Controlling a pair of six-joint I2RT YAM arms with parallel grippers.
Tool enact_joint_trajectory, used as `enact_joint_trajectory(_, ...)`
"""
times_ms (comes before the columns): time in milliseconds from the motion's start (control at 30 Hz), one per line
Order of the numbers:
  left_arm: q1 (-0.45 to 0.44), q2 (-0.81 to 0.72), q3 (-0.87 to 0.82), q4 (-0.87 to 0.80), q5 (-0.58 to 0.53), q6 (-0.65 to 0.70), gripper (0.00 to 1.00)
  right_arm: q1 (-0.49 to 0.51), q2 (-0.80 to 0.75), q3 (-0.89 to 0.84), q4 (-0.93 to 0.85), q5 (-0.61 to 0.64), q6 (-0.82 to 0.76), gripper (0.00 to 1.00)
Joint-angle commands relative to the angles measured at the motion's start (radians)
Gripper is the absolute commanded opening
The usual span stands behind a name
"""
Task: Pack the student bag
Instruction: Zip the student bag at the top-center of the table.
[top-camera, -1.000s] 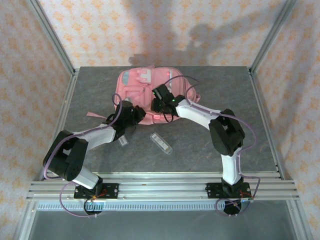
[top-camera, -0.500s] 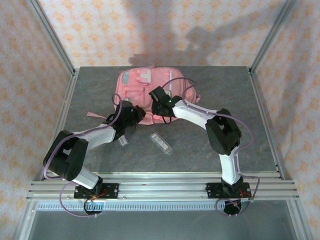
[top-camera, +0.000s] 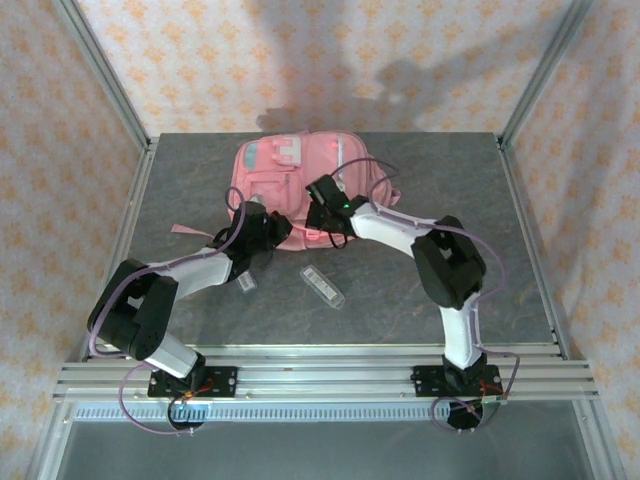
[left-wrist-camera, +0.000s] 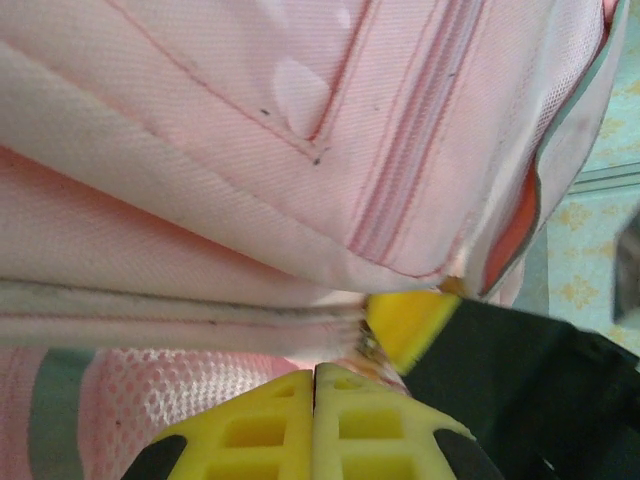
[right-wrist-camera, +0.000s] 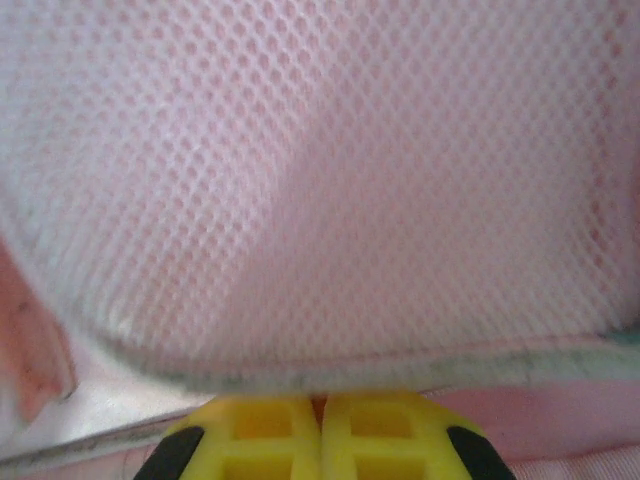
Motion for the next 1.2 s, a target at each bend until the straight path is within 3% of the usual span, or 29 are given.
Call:
enact_joint_trajectory(0,-0.004,0.008,-0.009,0.043,0.008,0.002,0.00,-0.007,-0.122,-0.102,0.161,0.011,-0.025,0.00)
enact_joint_trajectory(100,-0.004,0.007,-0.013,0.032,-0.007,0.007,0.00,-0.008,-0.166,-0.166,0.226,0.011,-0.033,0.00)
enact_joint_trajectory(433,0.019,0.056,0.011,-0.069,-0.126,0.040,0.00,-0.020,-0.265,-0.354,0.238,0.185,0.032,0.00)
enact_joint_trajectory(700,0.077,0.075,0.022,-0.098,-0.152,0.069,0.00,-0.114,-0.354,-0.499,0.310,0.272,0.056,0.00)
enact_joint_trajectory(767,0.090,0.078,0.033,-0.113,-0.151,0.083,0.00,-0.120,-0.369,-0.513,0.349,0.261,0.026,0.00)
enact_joint_trajectory(900,0.106,0.098,0.085,-0.154,-0.163,0.135,0.00,-0.103,-0.409,-0.551,0.456,0.119,-0.018,0.00)
enact_joint_trajectory(1167,0.216,0.171,0.264,-0.255,-0.168,0.269,0.00,0.039,-0.425,-0.561,0.595,-0.019,-0.021,0.00)
